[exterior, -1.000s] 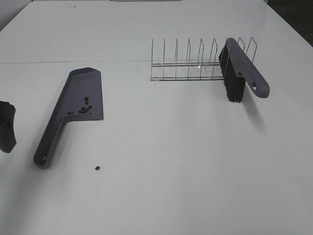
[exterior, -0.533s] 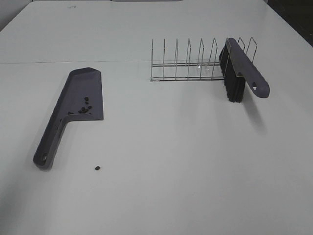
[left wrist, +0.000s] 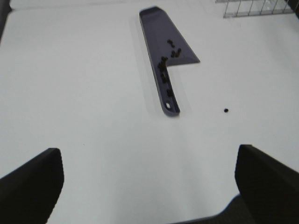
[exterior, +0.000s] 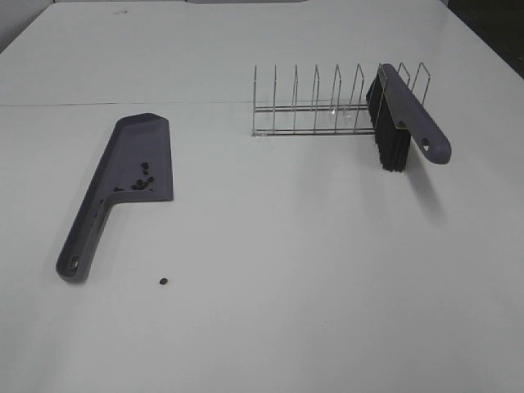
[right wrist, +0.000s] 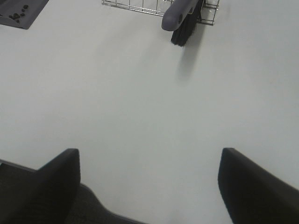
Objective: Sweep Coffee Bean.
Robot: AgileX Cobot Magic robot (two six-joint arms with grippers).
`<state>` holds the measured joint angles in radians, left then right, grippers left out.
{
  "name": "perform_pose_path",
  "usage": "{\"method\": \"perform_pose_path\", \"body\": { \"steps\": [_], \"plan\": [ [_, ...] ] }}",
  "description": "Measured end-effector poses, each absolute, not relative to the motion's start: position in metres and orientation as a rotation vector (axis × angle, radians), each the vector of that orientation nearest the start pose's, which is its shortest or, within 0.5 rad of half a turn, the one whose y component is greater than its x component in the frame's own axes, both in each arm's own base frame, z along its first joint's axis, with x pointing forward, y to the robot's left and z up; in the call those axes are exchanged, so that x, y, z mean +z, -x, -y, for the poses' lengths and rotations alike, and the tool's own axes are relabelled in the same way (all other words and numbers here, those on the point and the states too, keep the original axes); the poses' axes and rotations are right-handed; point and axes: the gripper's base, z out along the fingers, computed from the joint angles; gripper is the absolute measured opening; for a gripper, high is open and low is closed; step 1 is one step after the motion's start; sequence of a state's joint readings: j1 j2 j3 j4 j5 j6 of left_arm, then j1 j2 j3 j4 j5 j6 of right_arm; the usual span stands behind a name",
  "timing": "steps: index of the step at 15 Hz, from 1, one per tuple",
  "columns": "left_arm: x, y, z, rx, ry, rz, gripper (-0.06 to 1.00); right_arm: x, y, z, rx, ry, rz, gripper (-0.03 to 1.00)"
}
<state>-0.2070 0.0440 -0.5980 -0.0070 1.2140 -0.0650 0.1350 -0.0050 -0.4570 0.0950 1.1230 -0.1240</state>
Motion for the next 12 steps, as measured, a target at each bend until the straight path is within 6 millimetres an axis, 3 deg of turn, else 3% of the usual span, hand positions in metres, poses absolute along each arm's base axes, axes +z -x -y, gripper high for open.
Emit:
{"method": "perform_pose_path", "body": {
  "steps": [3, 7, 12],
  "plan": [
    [0.284, 0.020, -0.010, -0.055, -0.194, -2.119, 0.91, 0.261, 0.005, -0.007, 0.122, 0.282, -2.119, 0.77],
    [0.282, 0.012, 0.003, -0.217, -0.197, -2.044, 0.91, 0.261, 0.005, -0.007, 0.122, 0.280, -2.119, 0.77],
    [0.282, 0.011, 0.003, -0.217, -0.199, -2.032, 0.91, 0.261, 0.005, -0.007, 0.122, 0.280, -2.119, 0.77]
  ]
}}
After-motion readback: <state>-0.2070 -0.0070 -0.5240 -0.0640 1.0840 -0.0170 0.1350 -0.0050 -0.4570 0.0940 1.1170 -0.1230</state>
